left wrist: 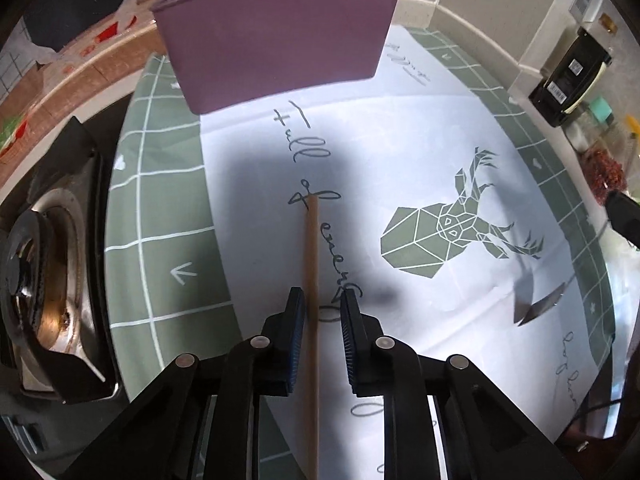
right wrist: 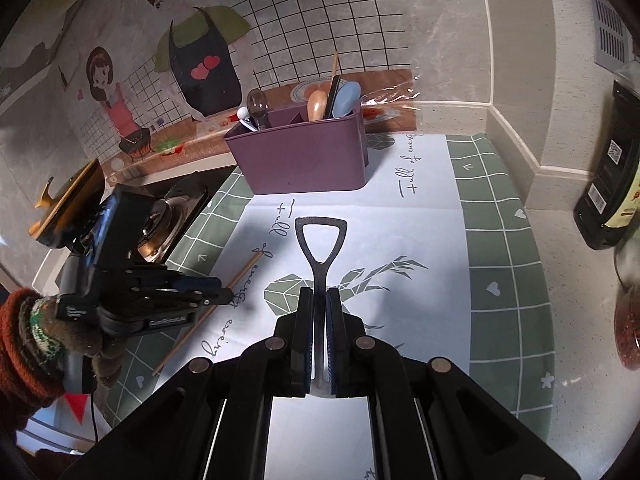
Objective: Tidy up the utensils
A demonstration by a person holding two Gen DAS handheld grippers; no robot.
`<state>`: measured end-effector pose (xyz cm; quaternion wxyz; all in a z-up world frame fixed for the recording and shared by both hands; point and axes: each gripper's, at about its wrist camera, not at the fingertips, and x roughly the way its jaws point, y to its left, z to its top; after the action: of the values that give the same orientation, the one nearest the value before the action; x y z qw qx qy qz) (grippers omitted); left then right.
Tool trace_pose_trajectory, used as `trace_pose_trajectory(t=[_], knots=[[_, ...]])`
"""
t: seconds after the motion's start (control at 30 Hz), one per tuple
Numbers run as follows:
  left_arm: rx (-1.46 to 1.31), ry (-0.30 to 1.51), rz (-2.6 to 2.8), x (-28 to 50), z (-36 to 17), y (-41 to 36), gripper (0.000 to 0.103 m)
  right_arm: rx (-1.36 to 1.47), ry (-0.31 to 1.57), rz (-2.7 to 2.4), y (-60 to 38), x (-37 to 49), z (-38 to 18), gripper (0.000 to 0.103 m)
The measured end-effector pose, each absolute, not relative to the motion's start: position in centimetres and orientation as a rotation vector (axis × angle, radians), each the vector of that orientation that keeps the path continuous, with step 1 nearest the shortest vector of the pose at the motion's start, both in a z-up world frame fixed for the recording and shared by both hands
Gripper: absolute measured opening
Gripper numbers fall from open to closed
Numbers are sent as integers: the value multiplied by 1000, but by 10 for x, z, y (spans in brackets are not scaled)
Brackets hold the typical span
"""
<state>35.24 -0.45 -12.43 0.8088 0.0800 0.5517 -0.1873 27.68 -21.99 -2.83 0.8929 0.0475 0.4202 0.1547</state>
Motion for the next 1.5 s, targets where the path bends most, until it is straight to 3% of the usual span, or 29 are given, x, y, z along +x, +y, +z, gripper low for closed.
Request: trace_pose_trajectory(t=[0.07,0.63,0.83,0.97,1.37,1.5], knots=[[172,1176,-392,354,-125,-7,5,104,873,321,-222,277,-28,6],[-122,783,-345,313,-29,38,5,138,835,395,-212,291,-1,3],[-175,766,-318,313,-22,53,6,111,926,338,-231,314,-19,5],[-205,804,-291,310,-38,62,6,91,980,261,-256,319,-42,20],[-204,849,-259,285,-52,73,6,85,1141,296,-227,305,-100,22],[-206,858,-253,272,-53,89,6,99,1146,283,-218,298,-107,29]])
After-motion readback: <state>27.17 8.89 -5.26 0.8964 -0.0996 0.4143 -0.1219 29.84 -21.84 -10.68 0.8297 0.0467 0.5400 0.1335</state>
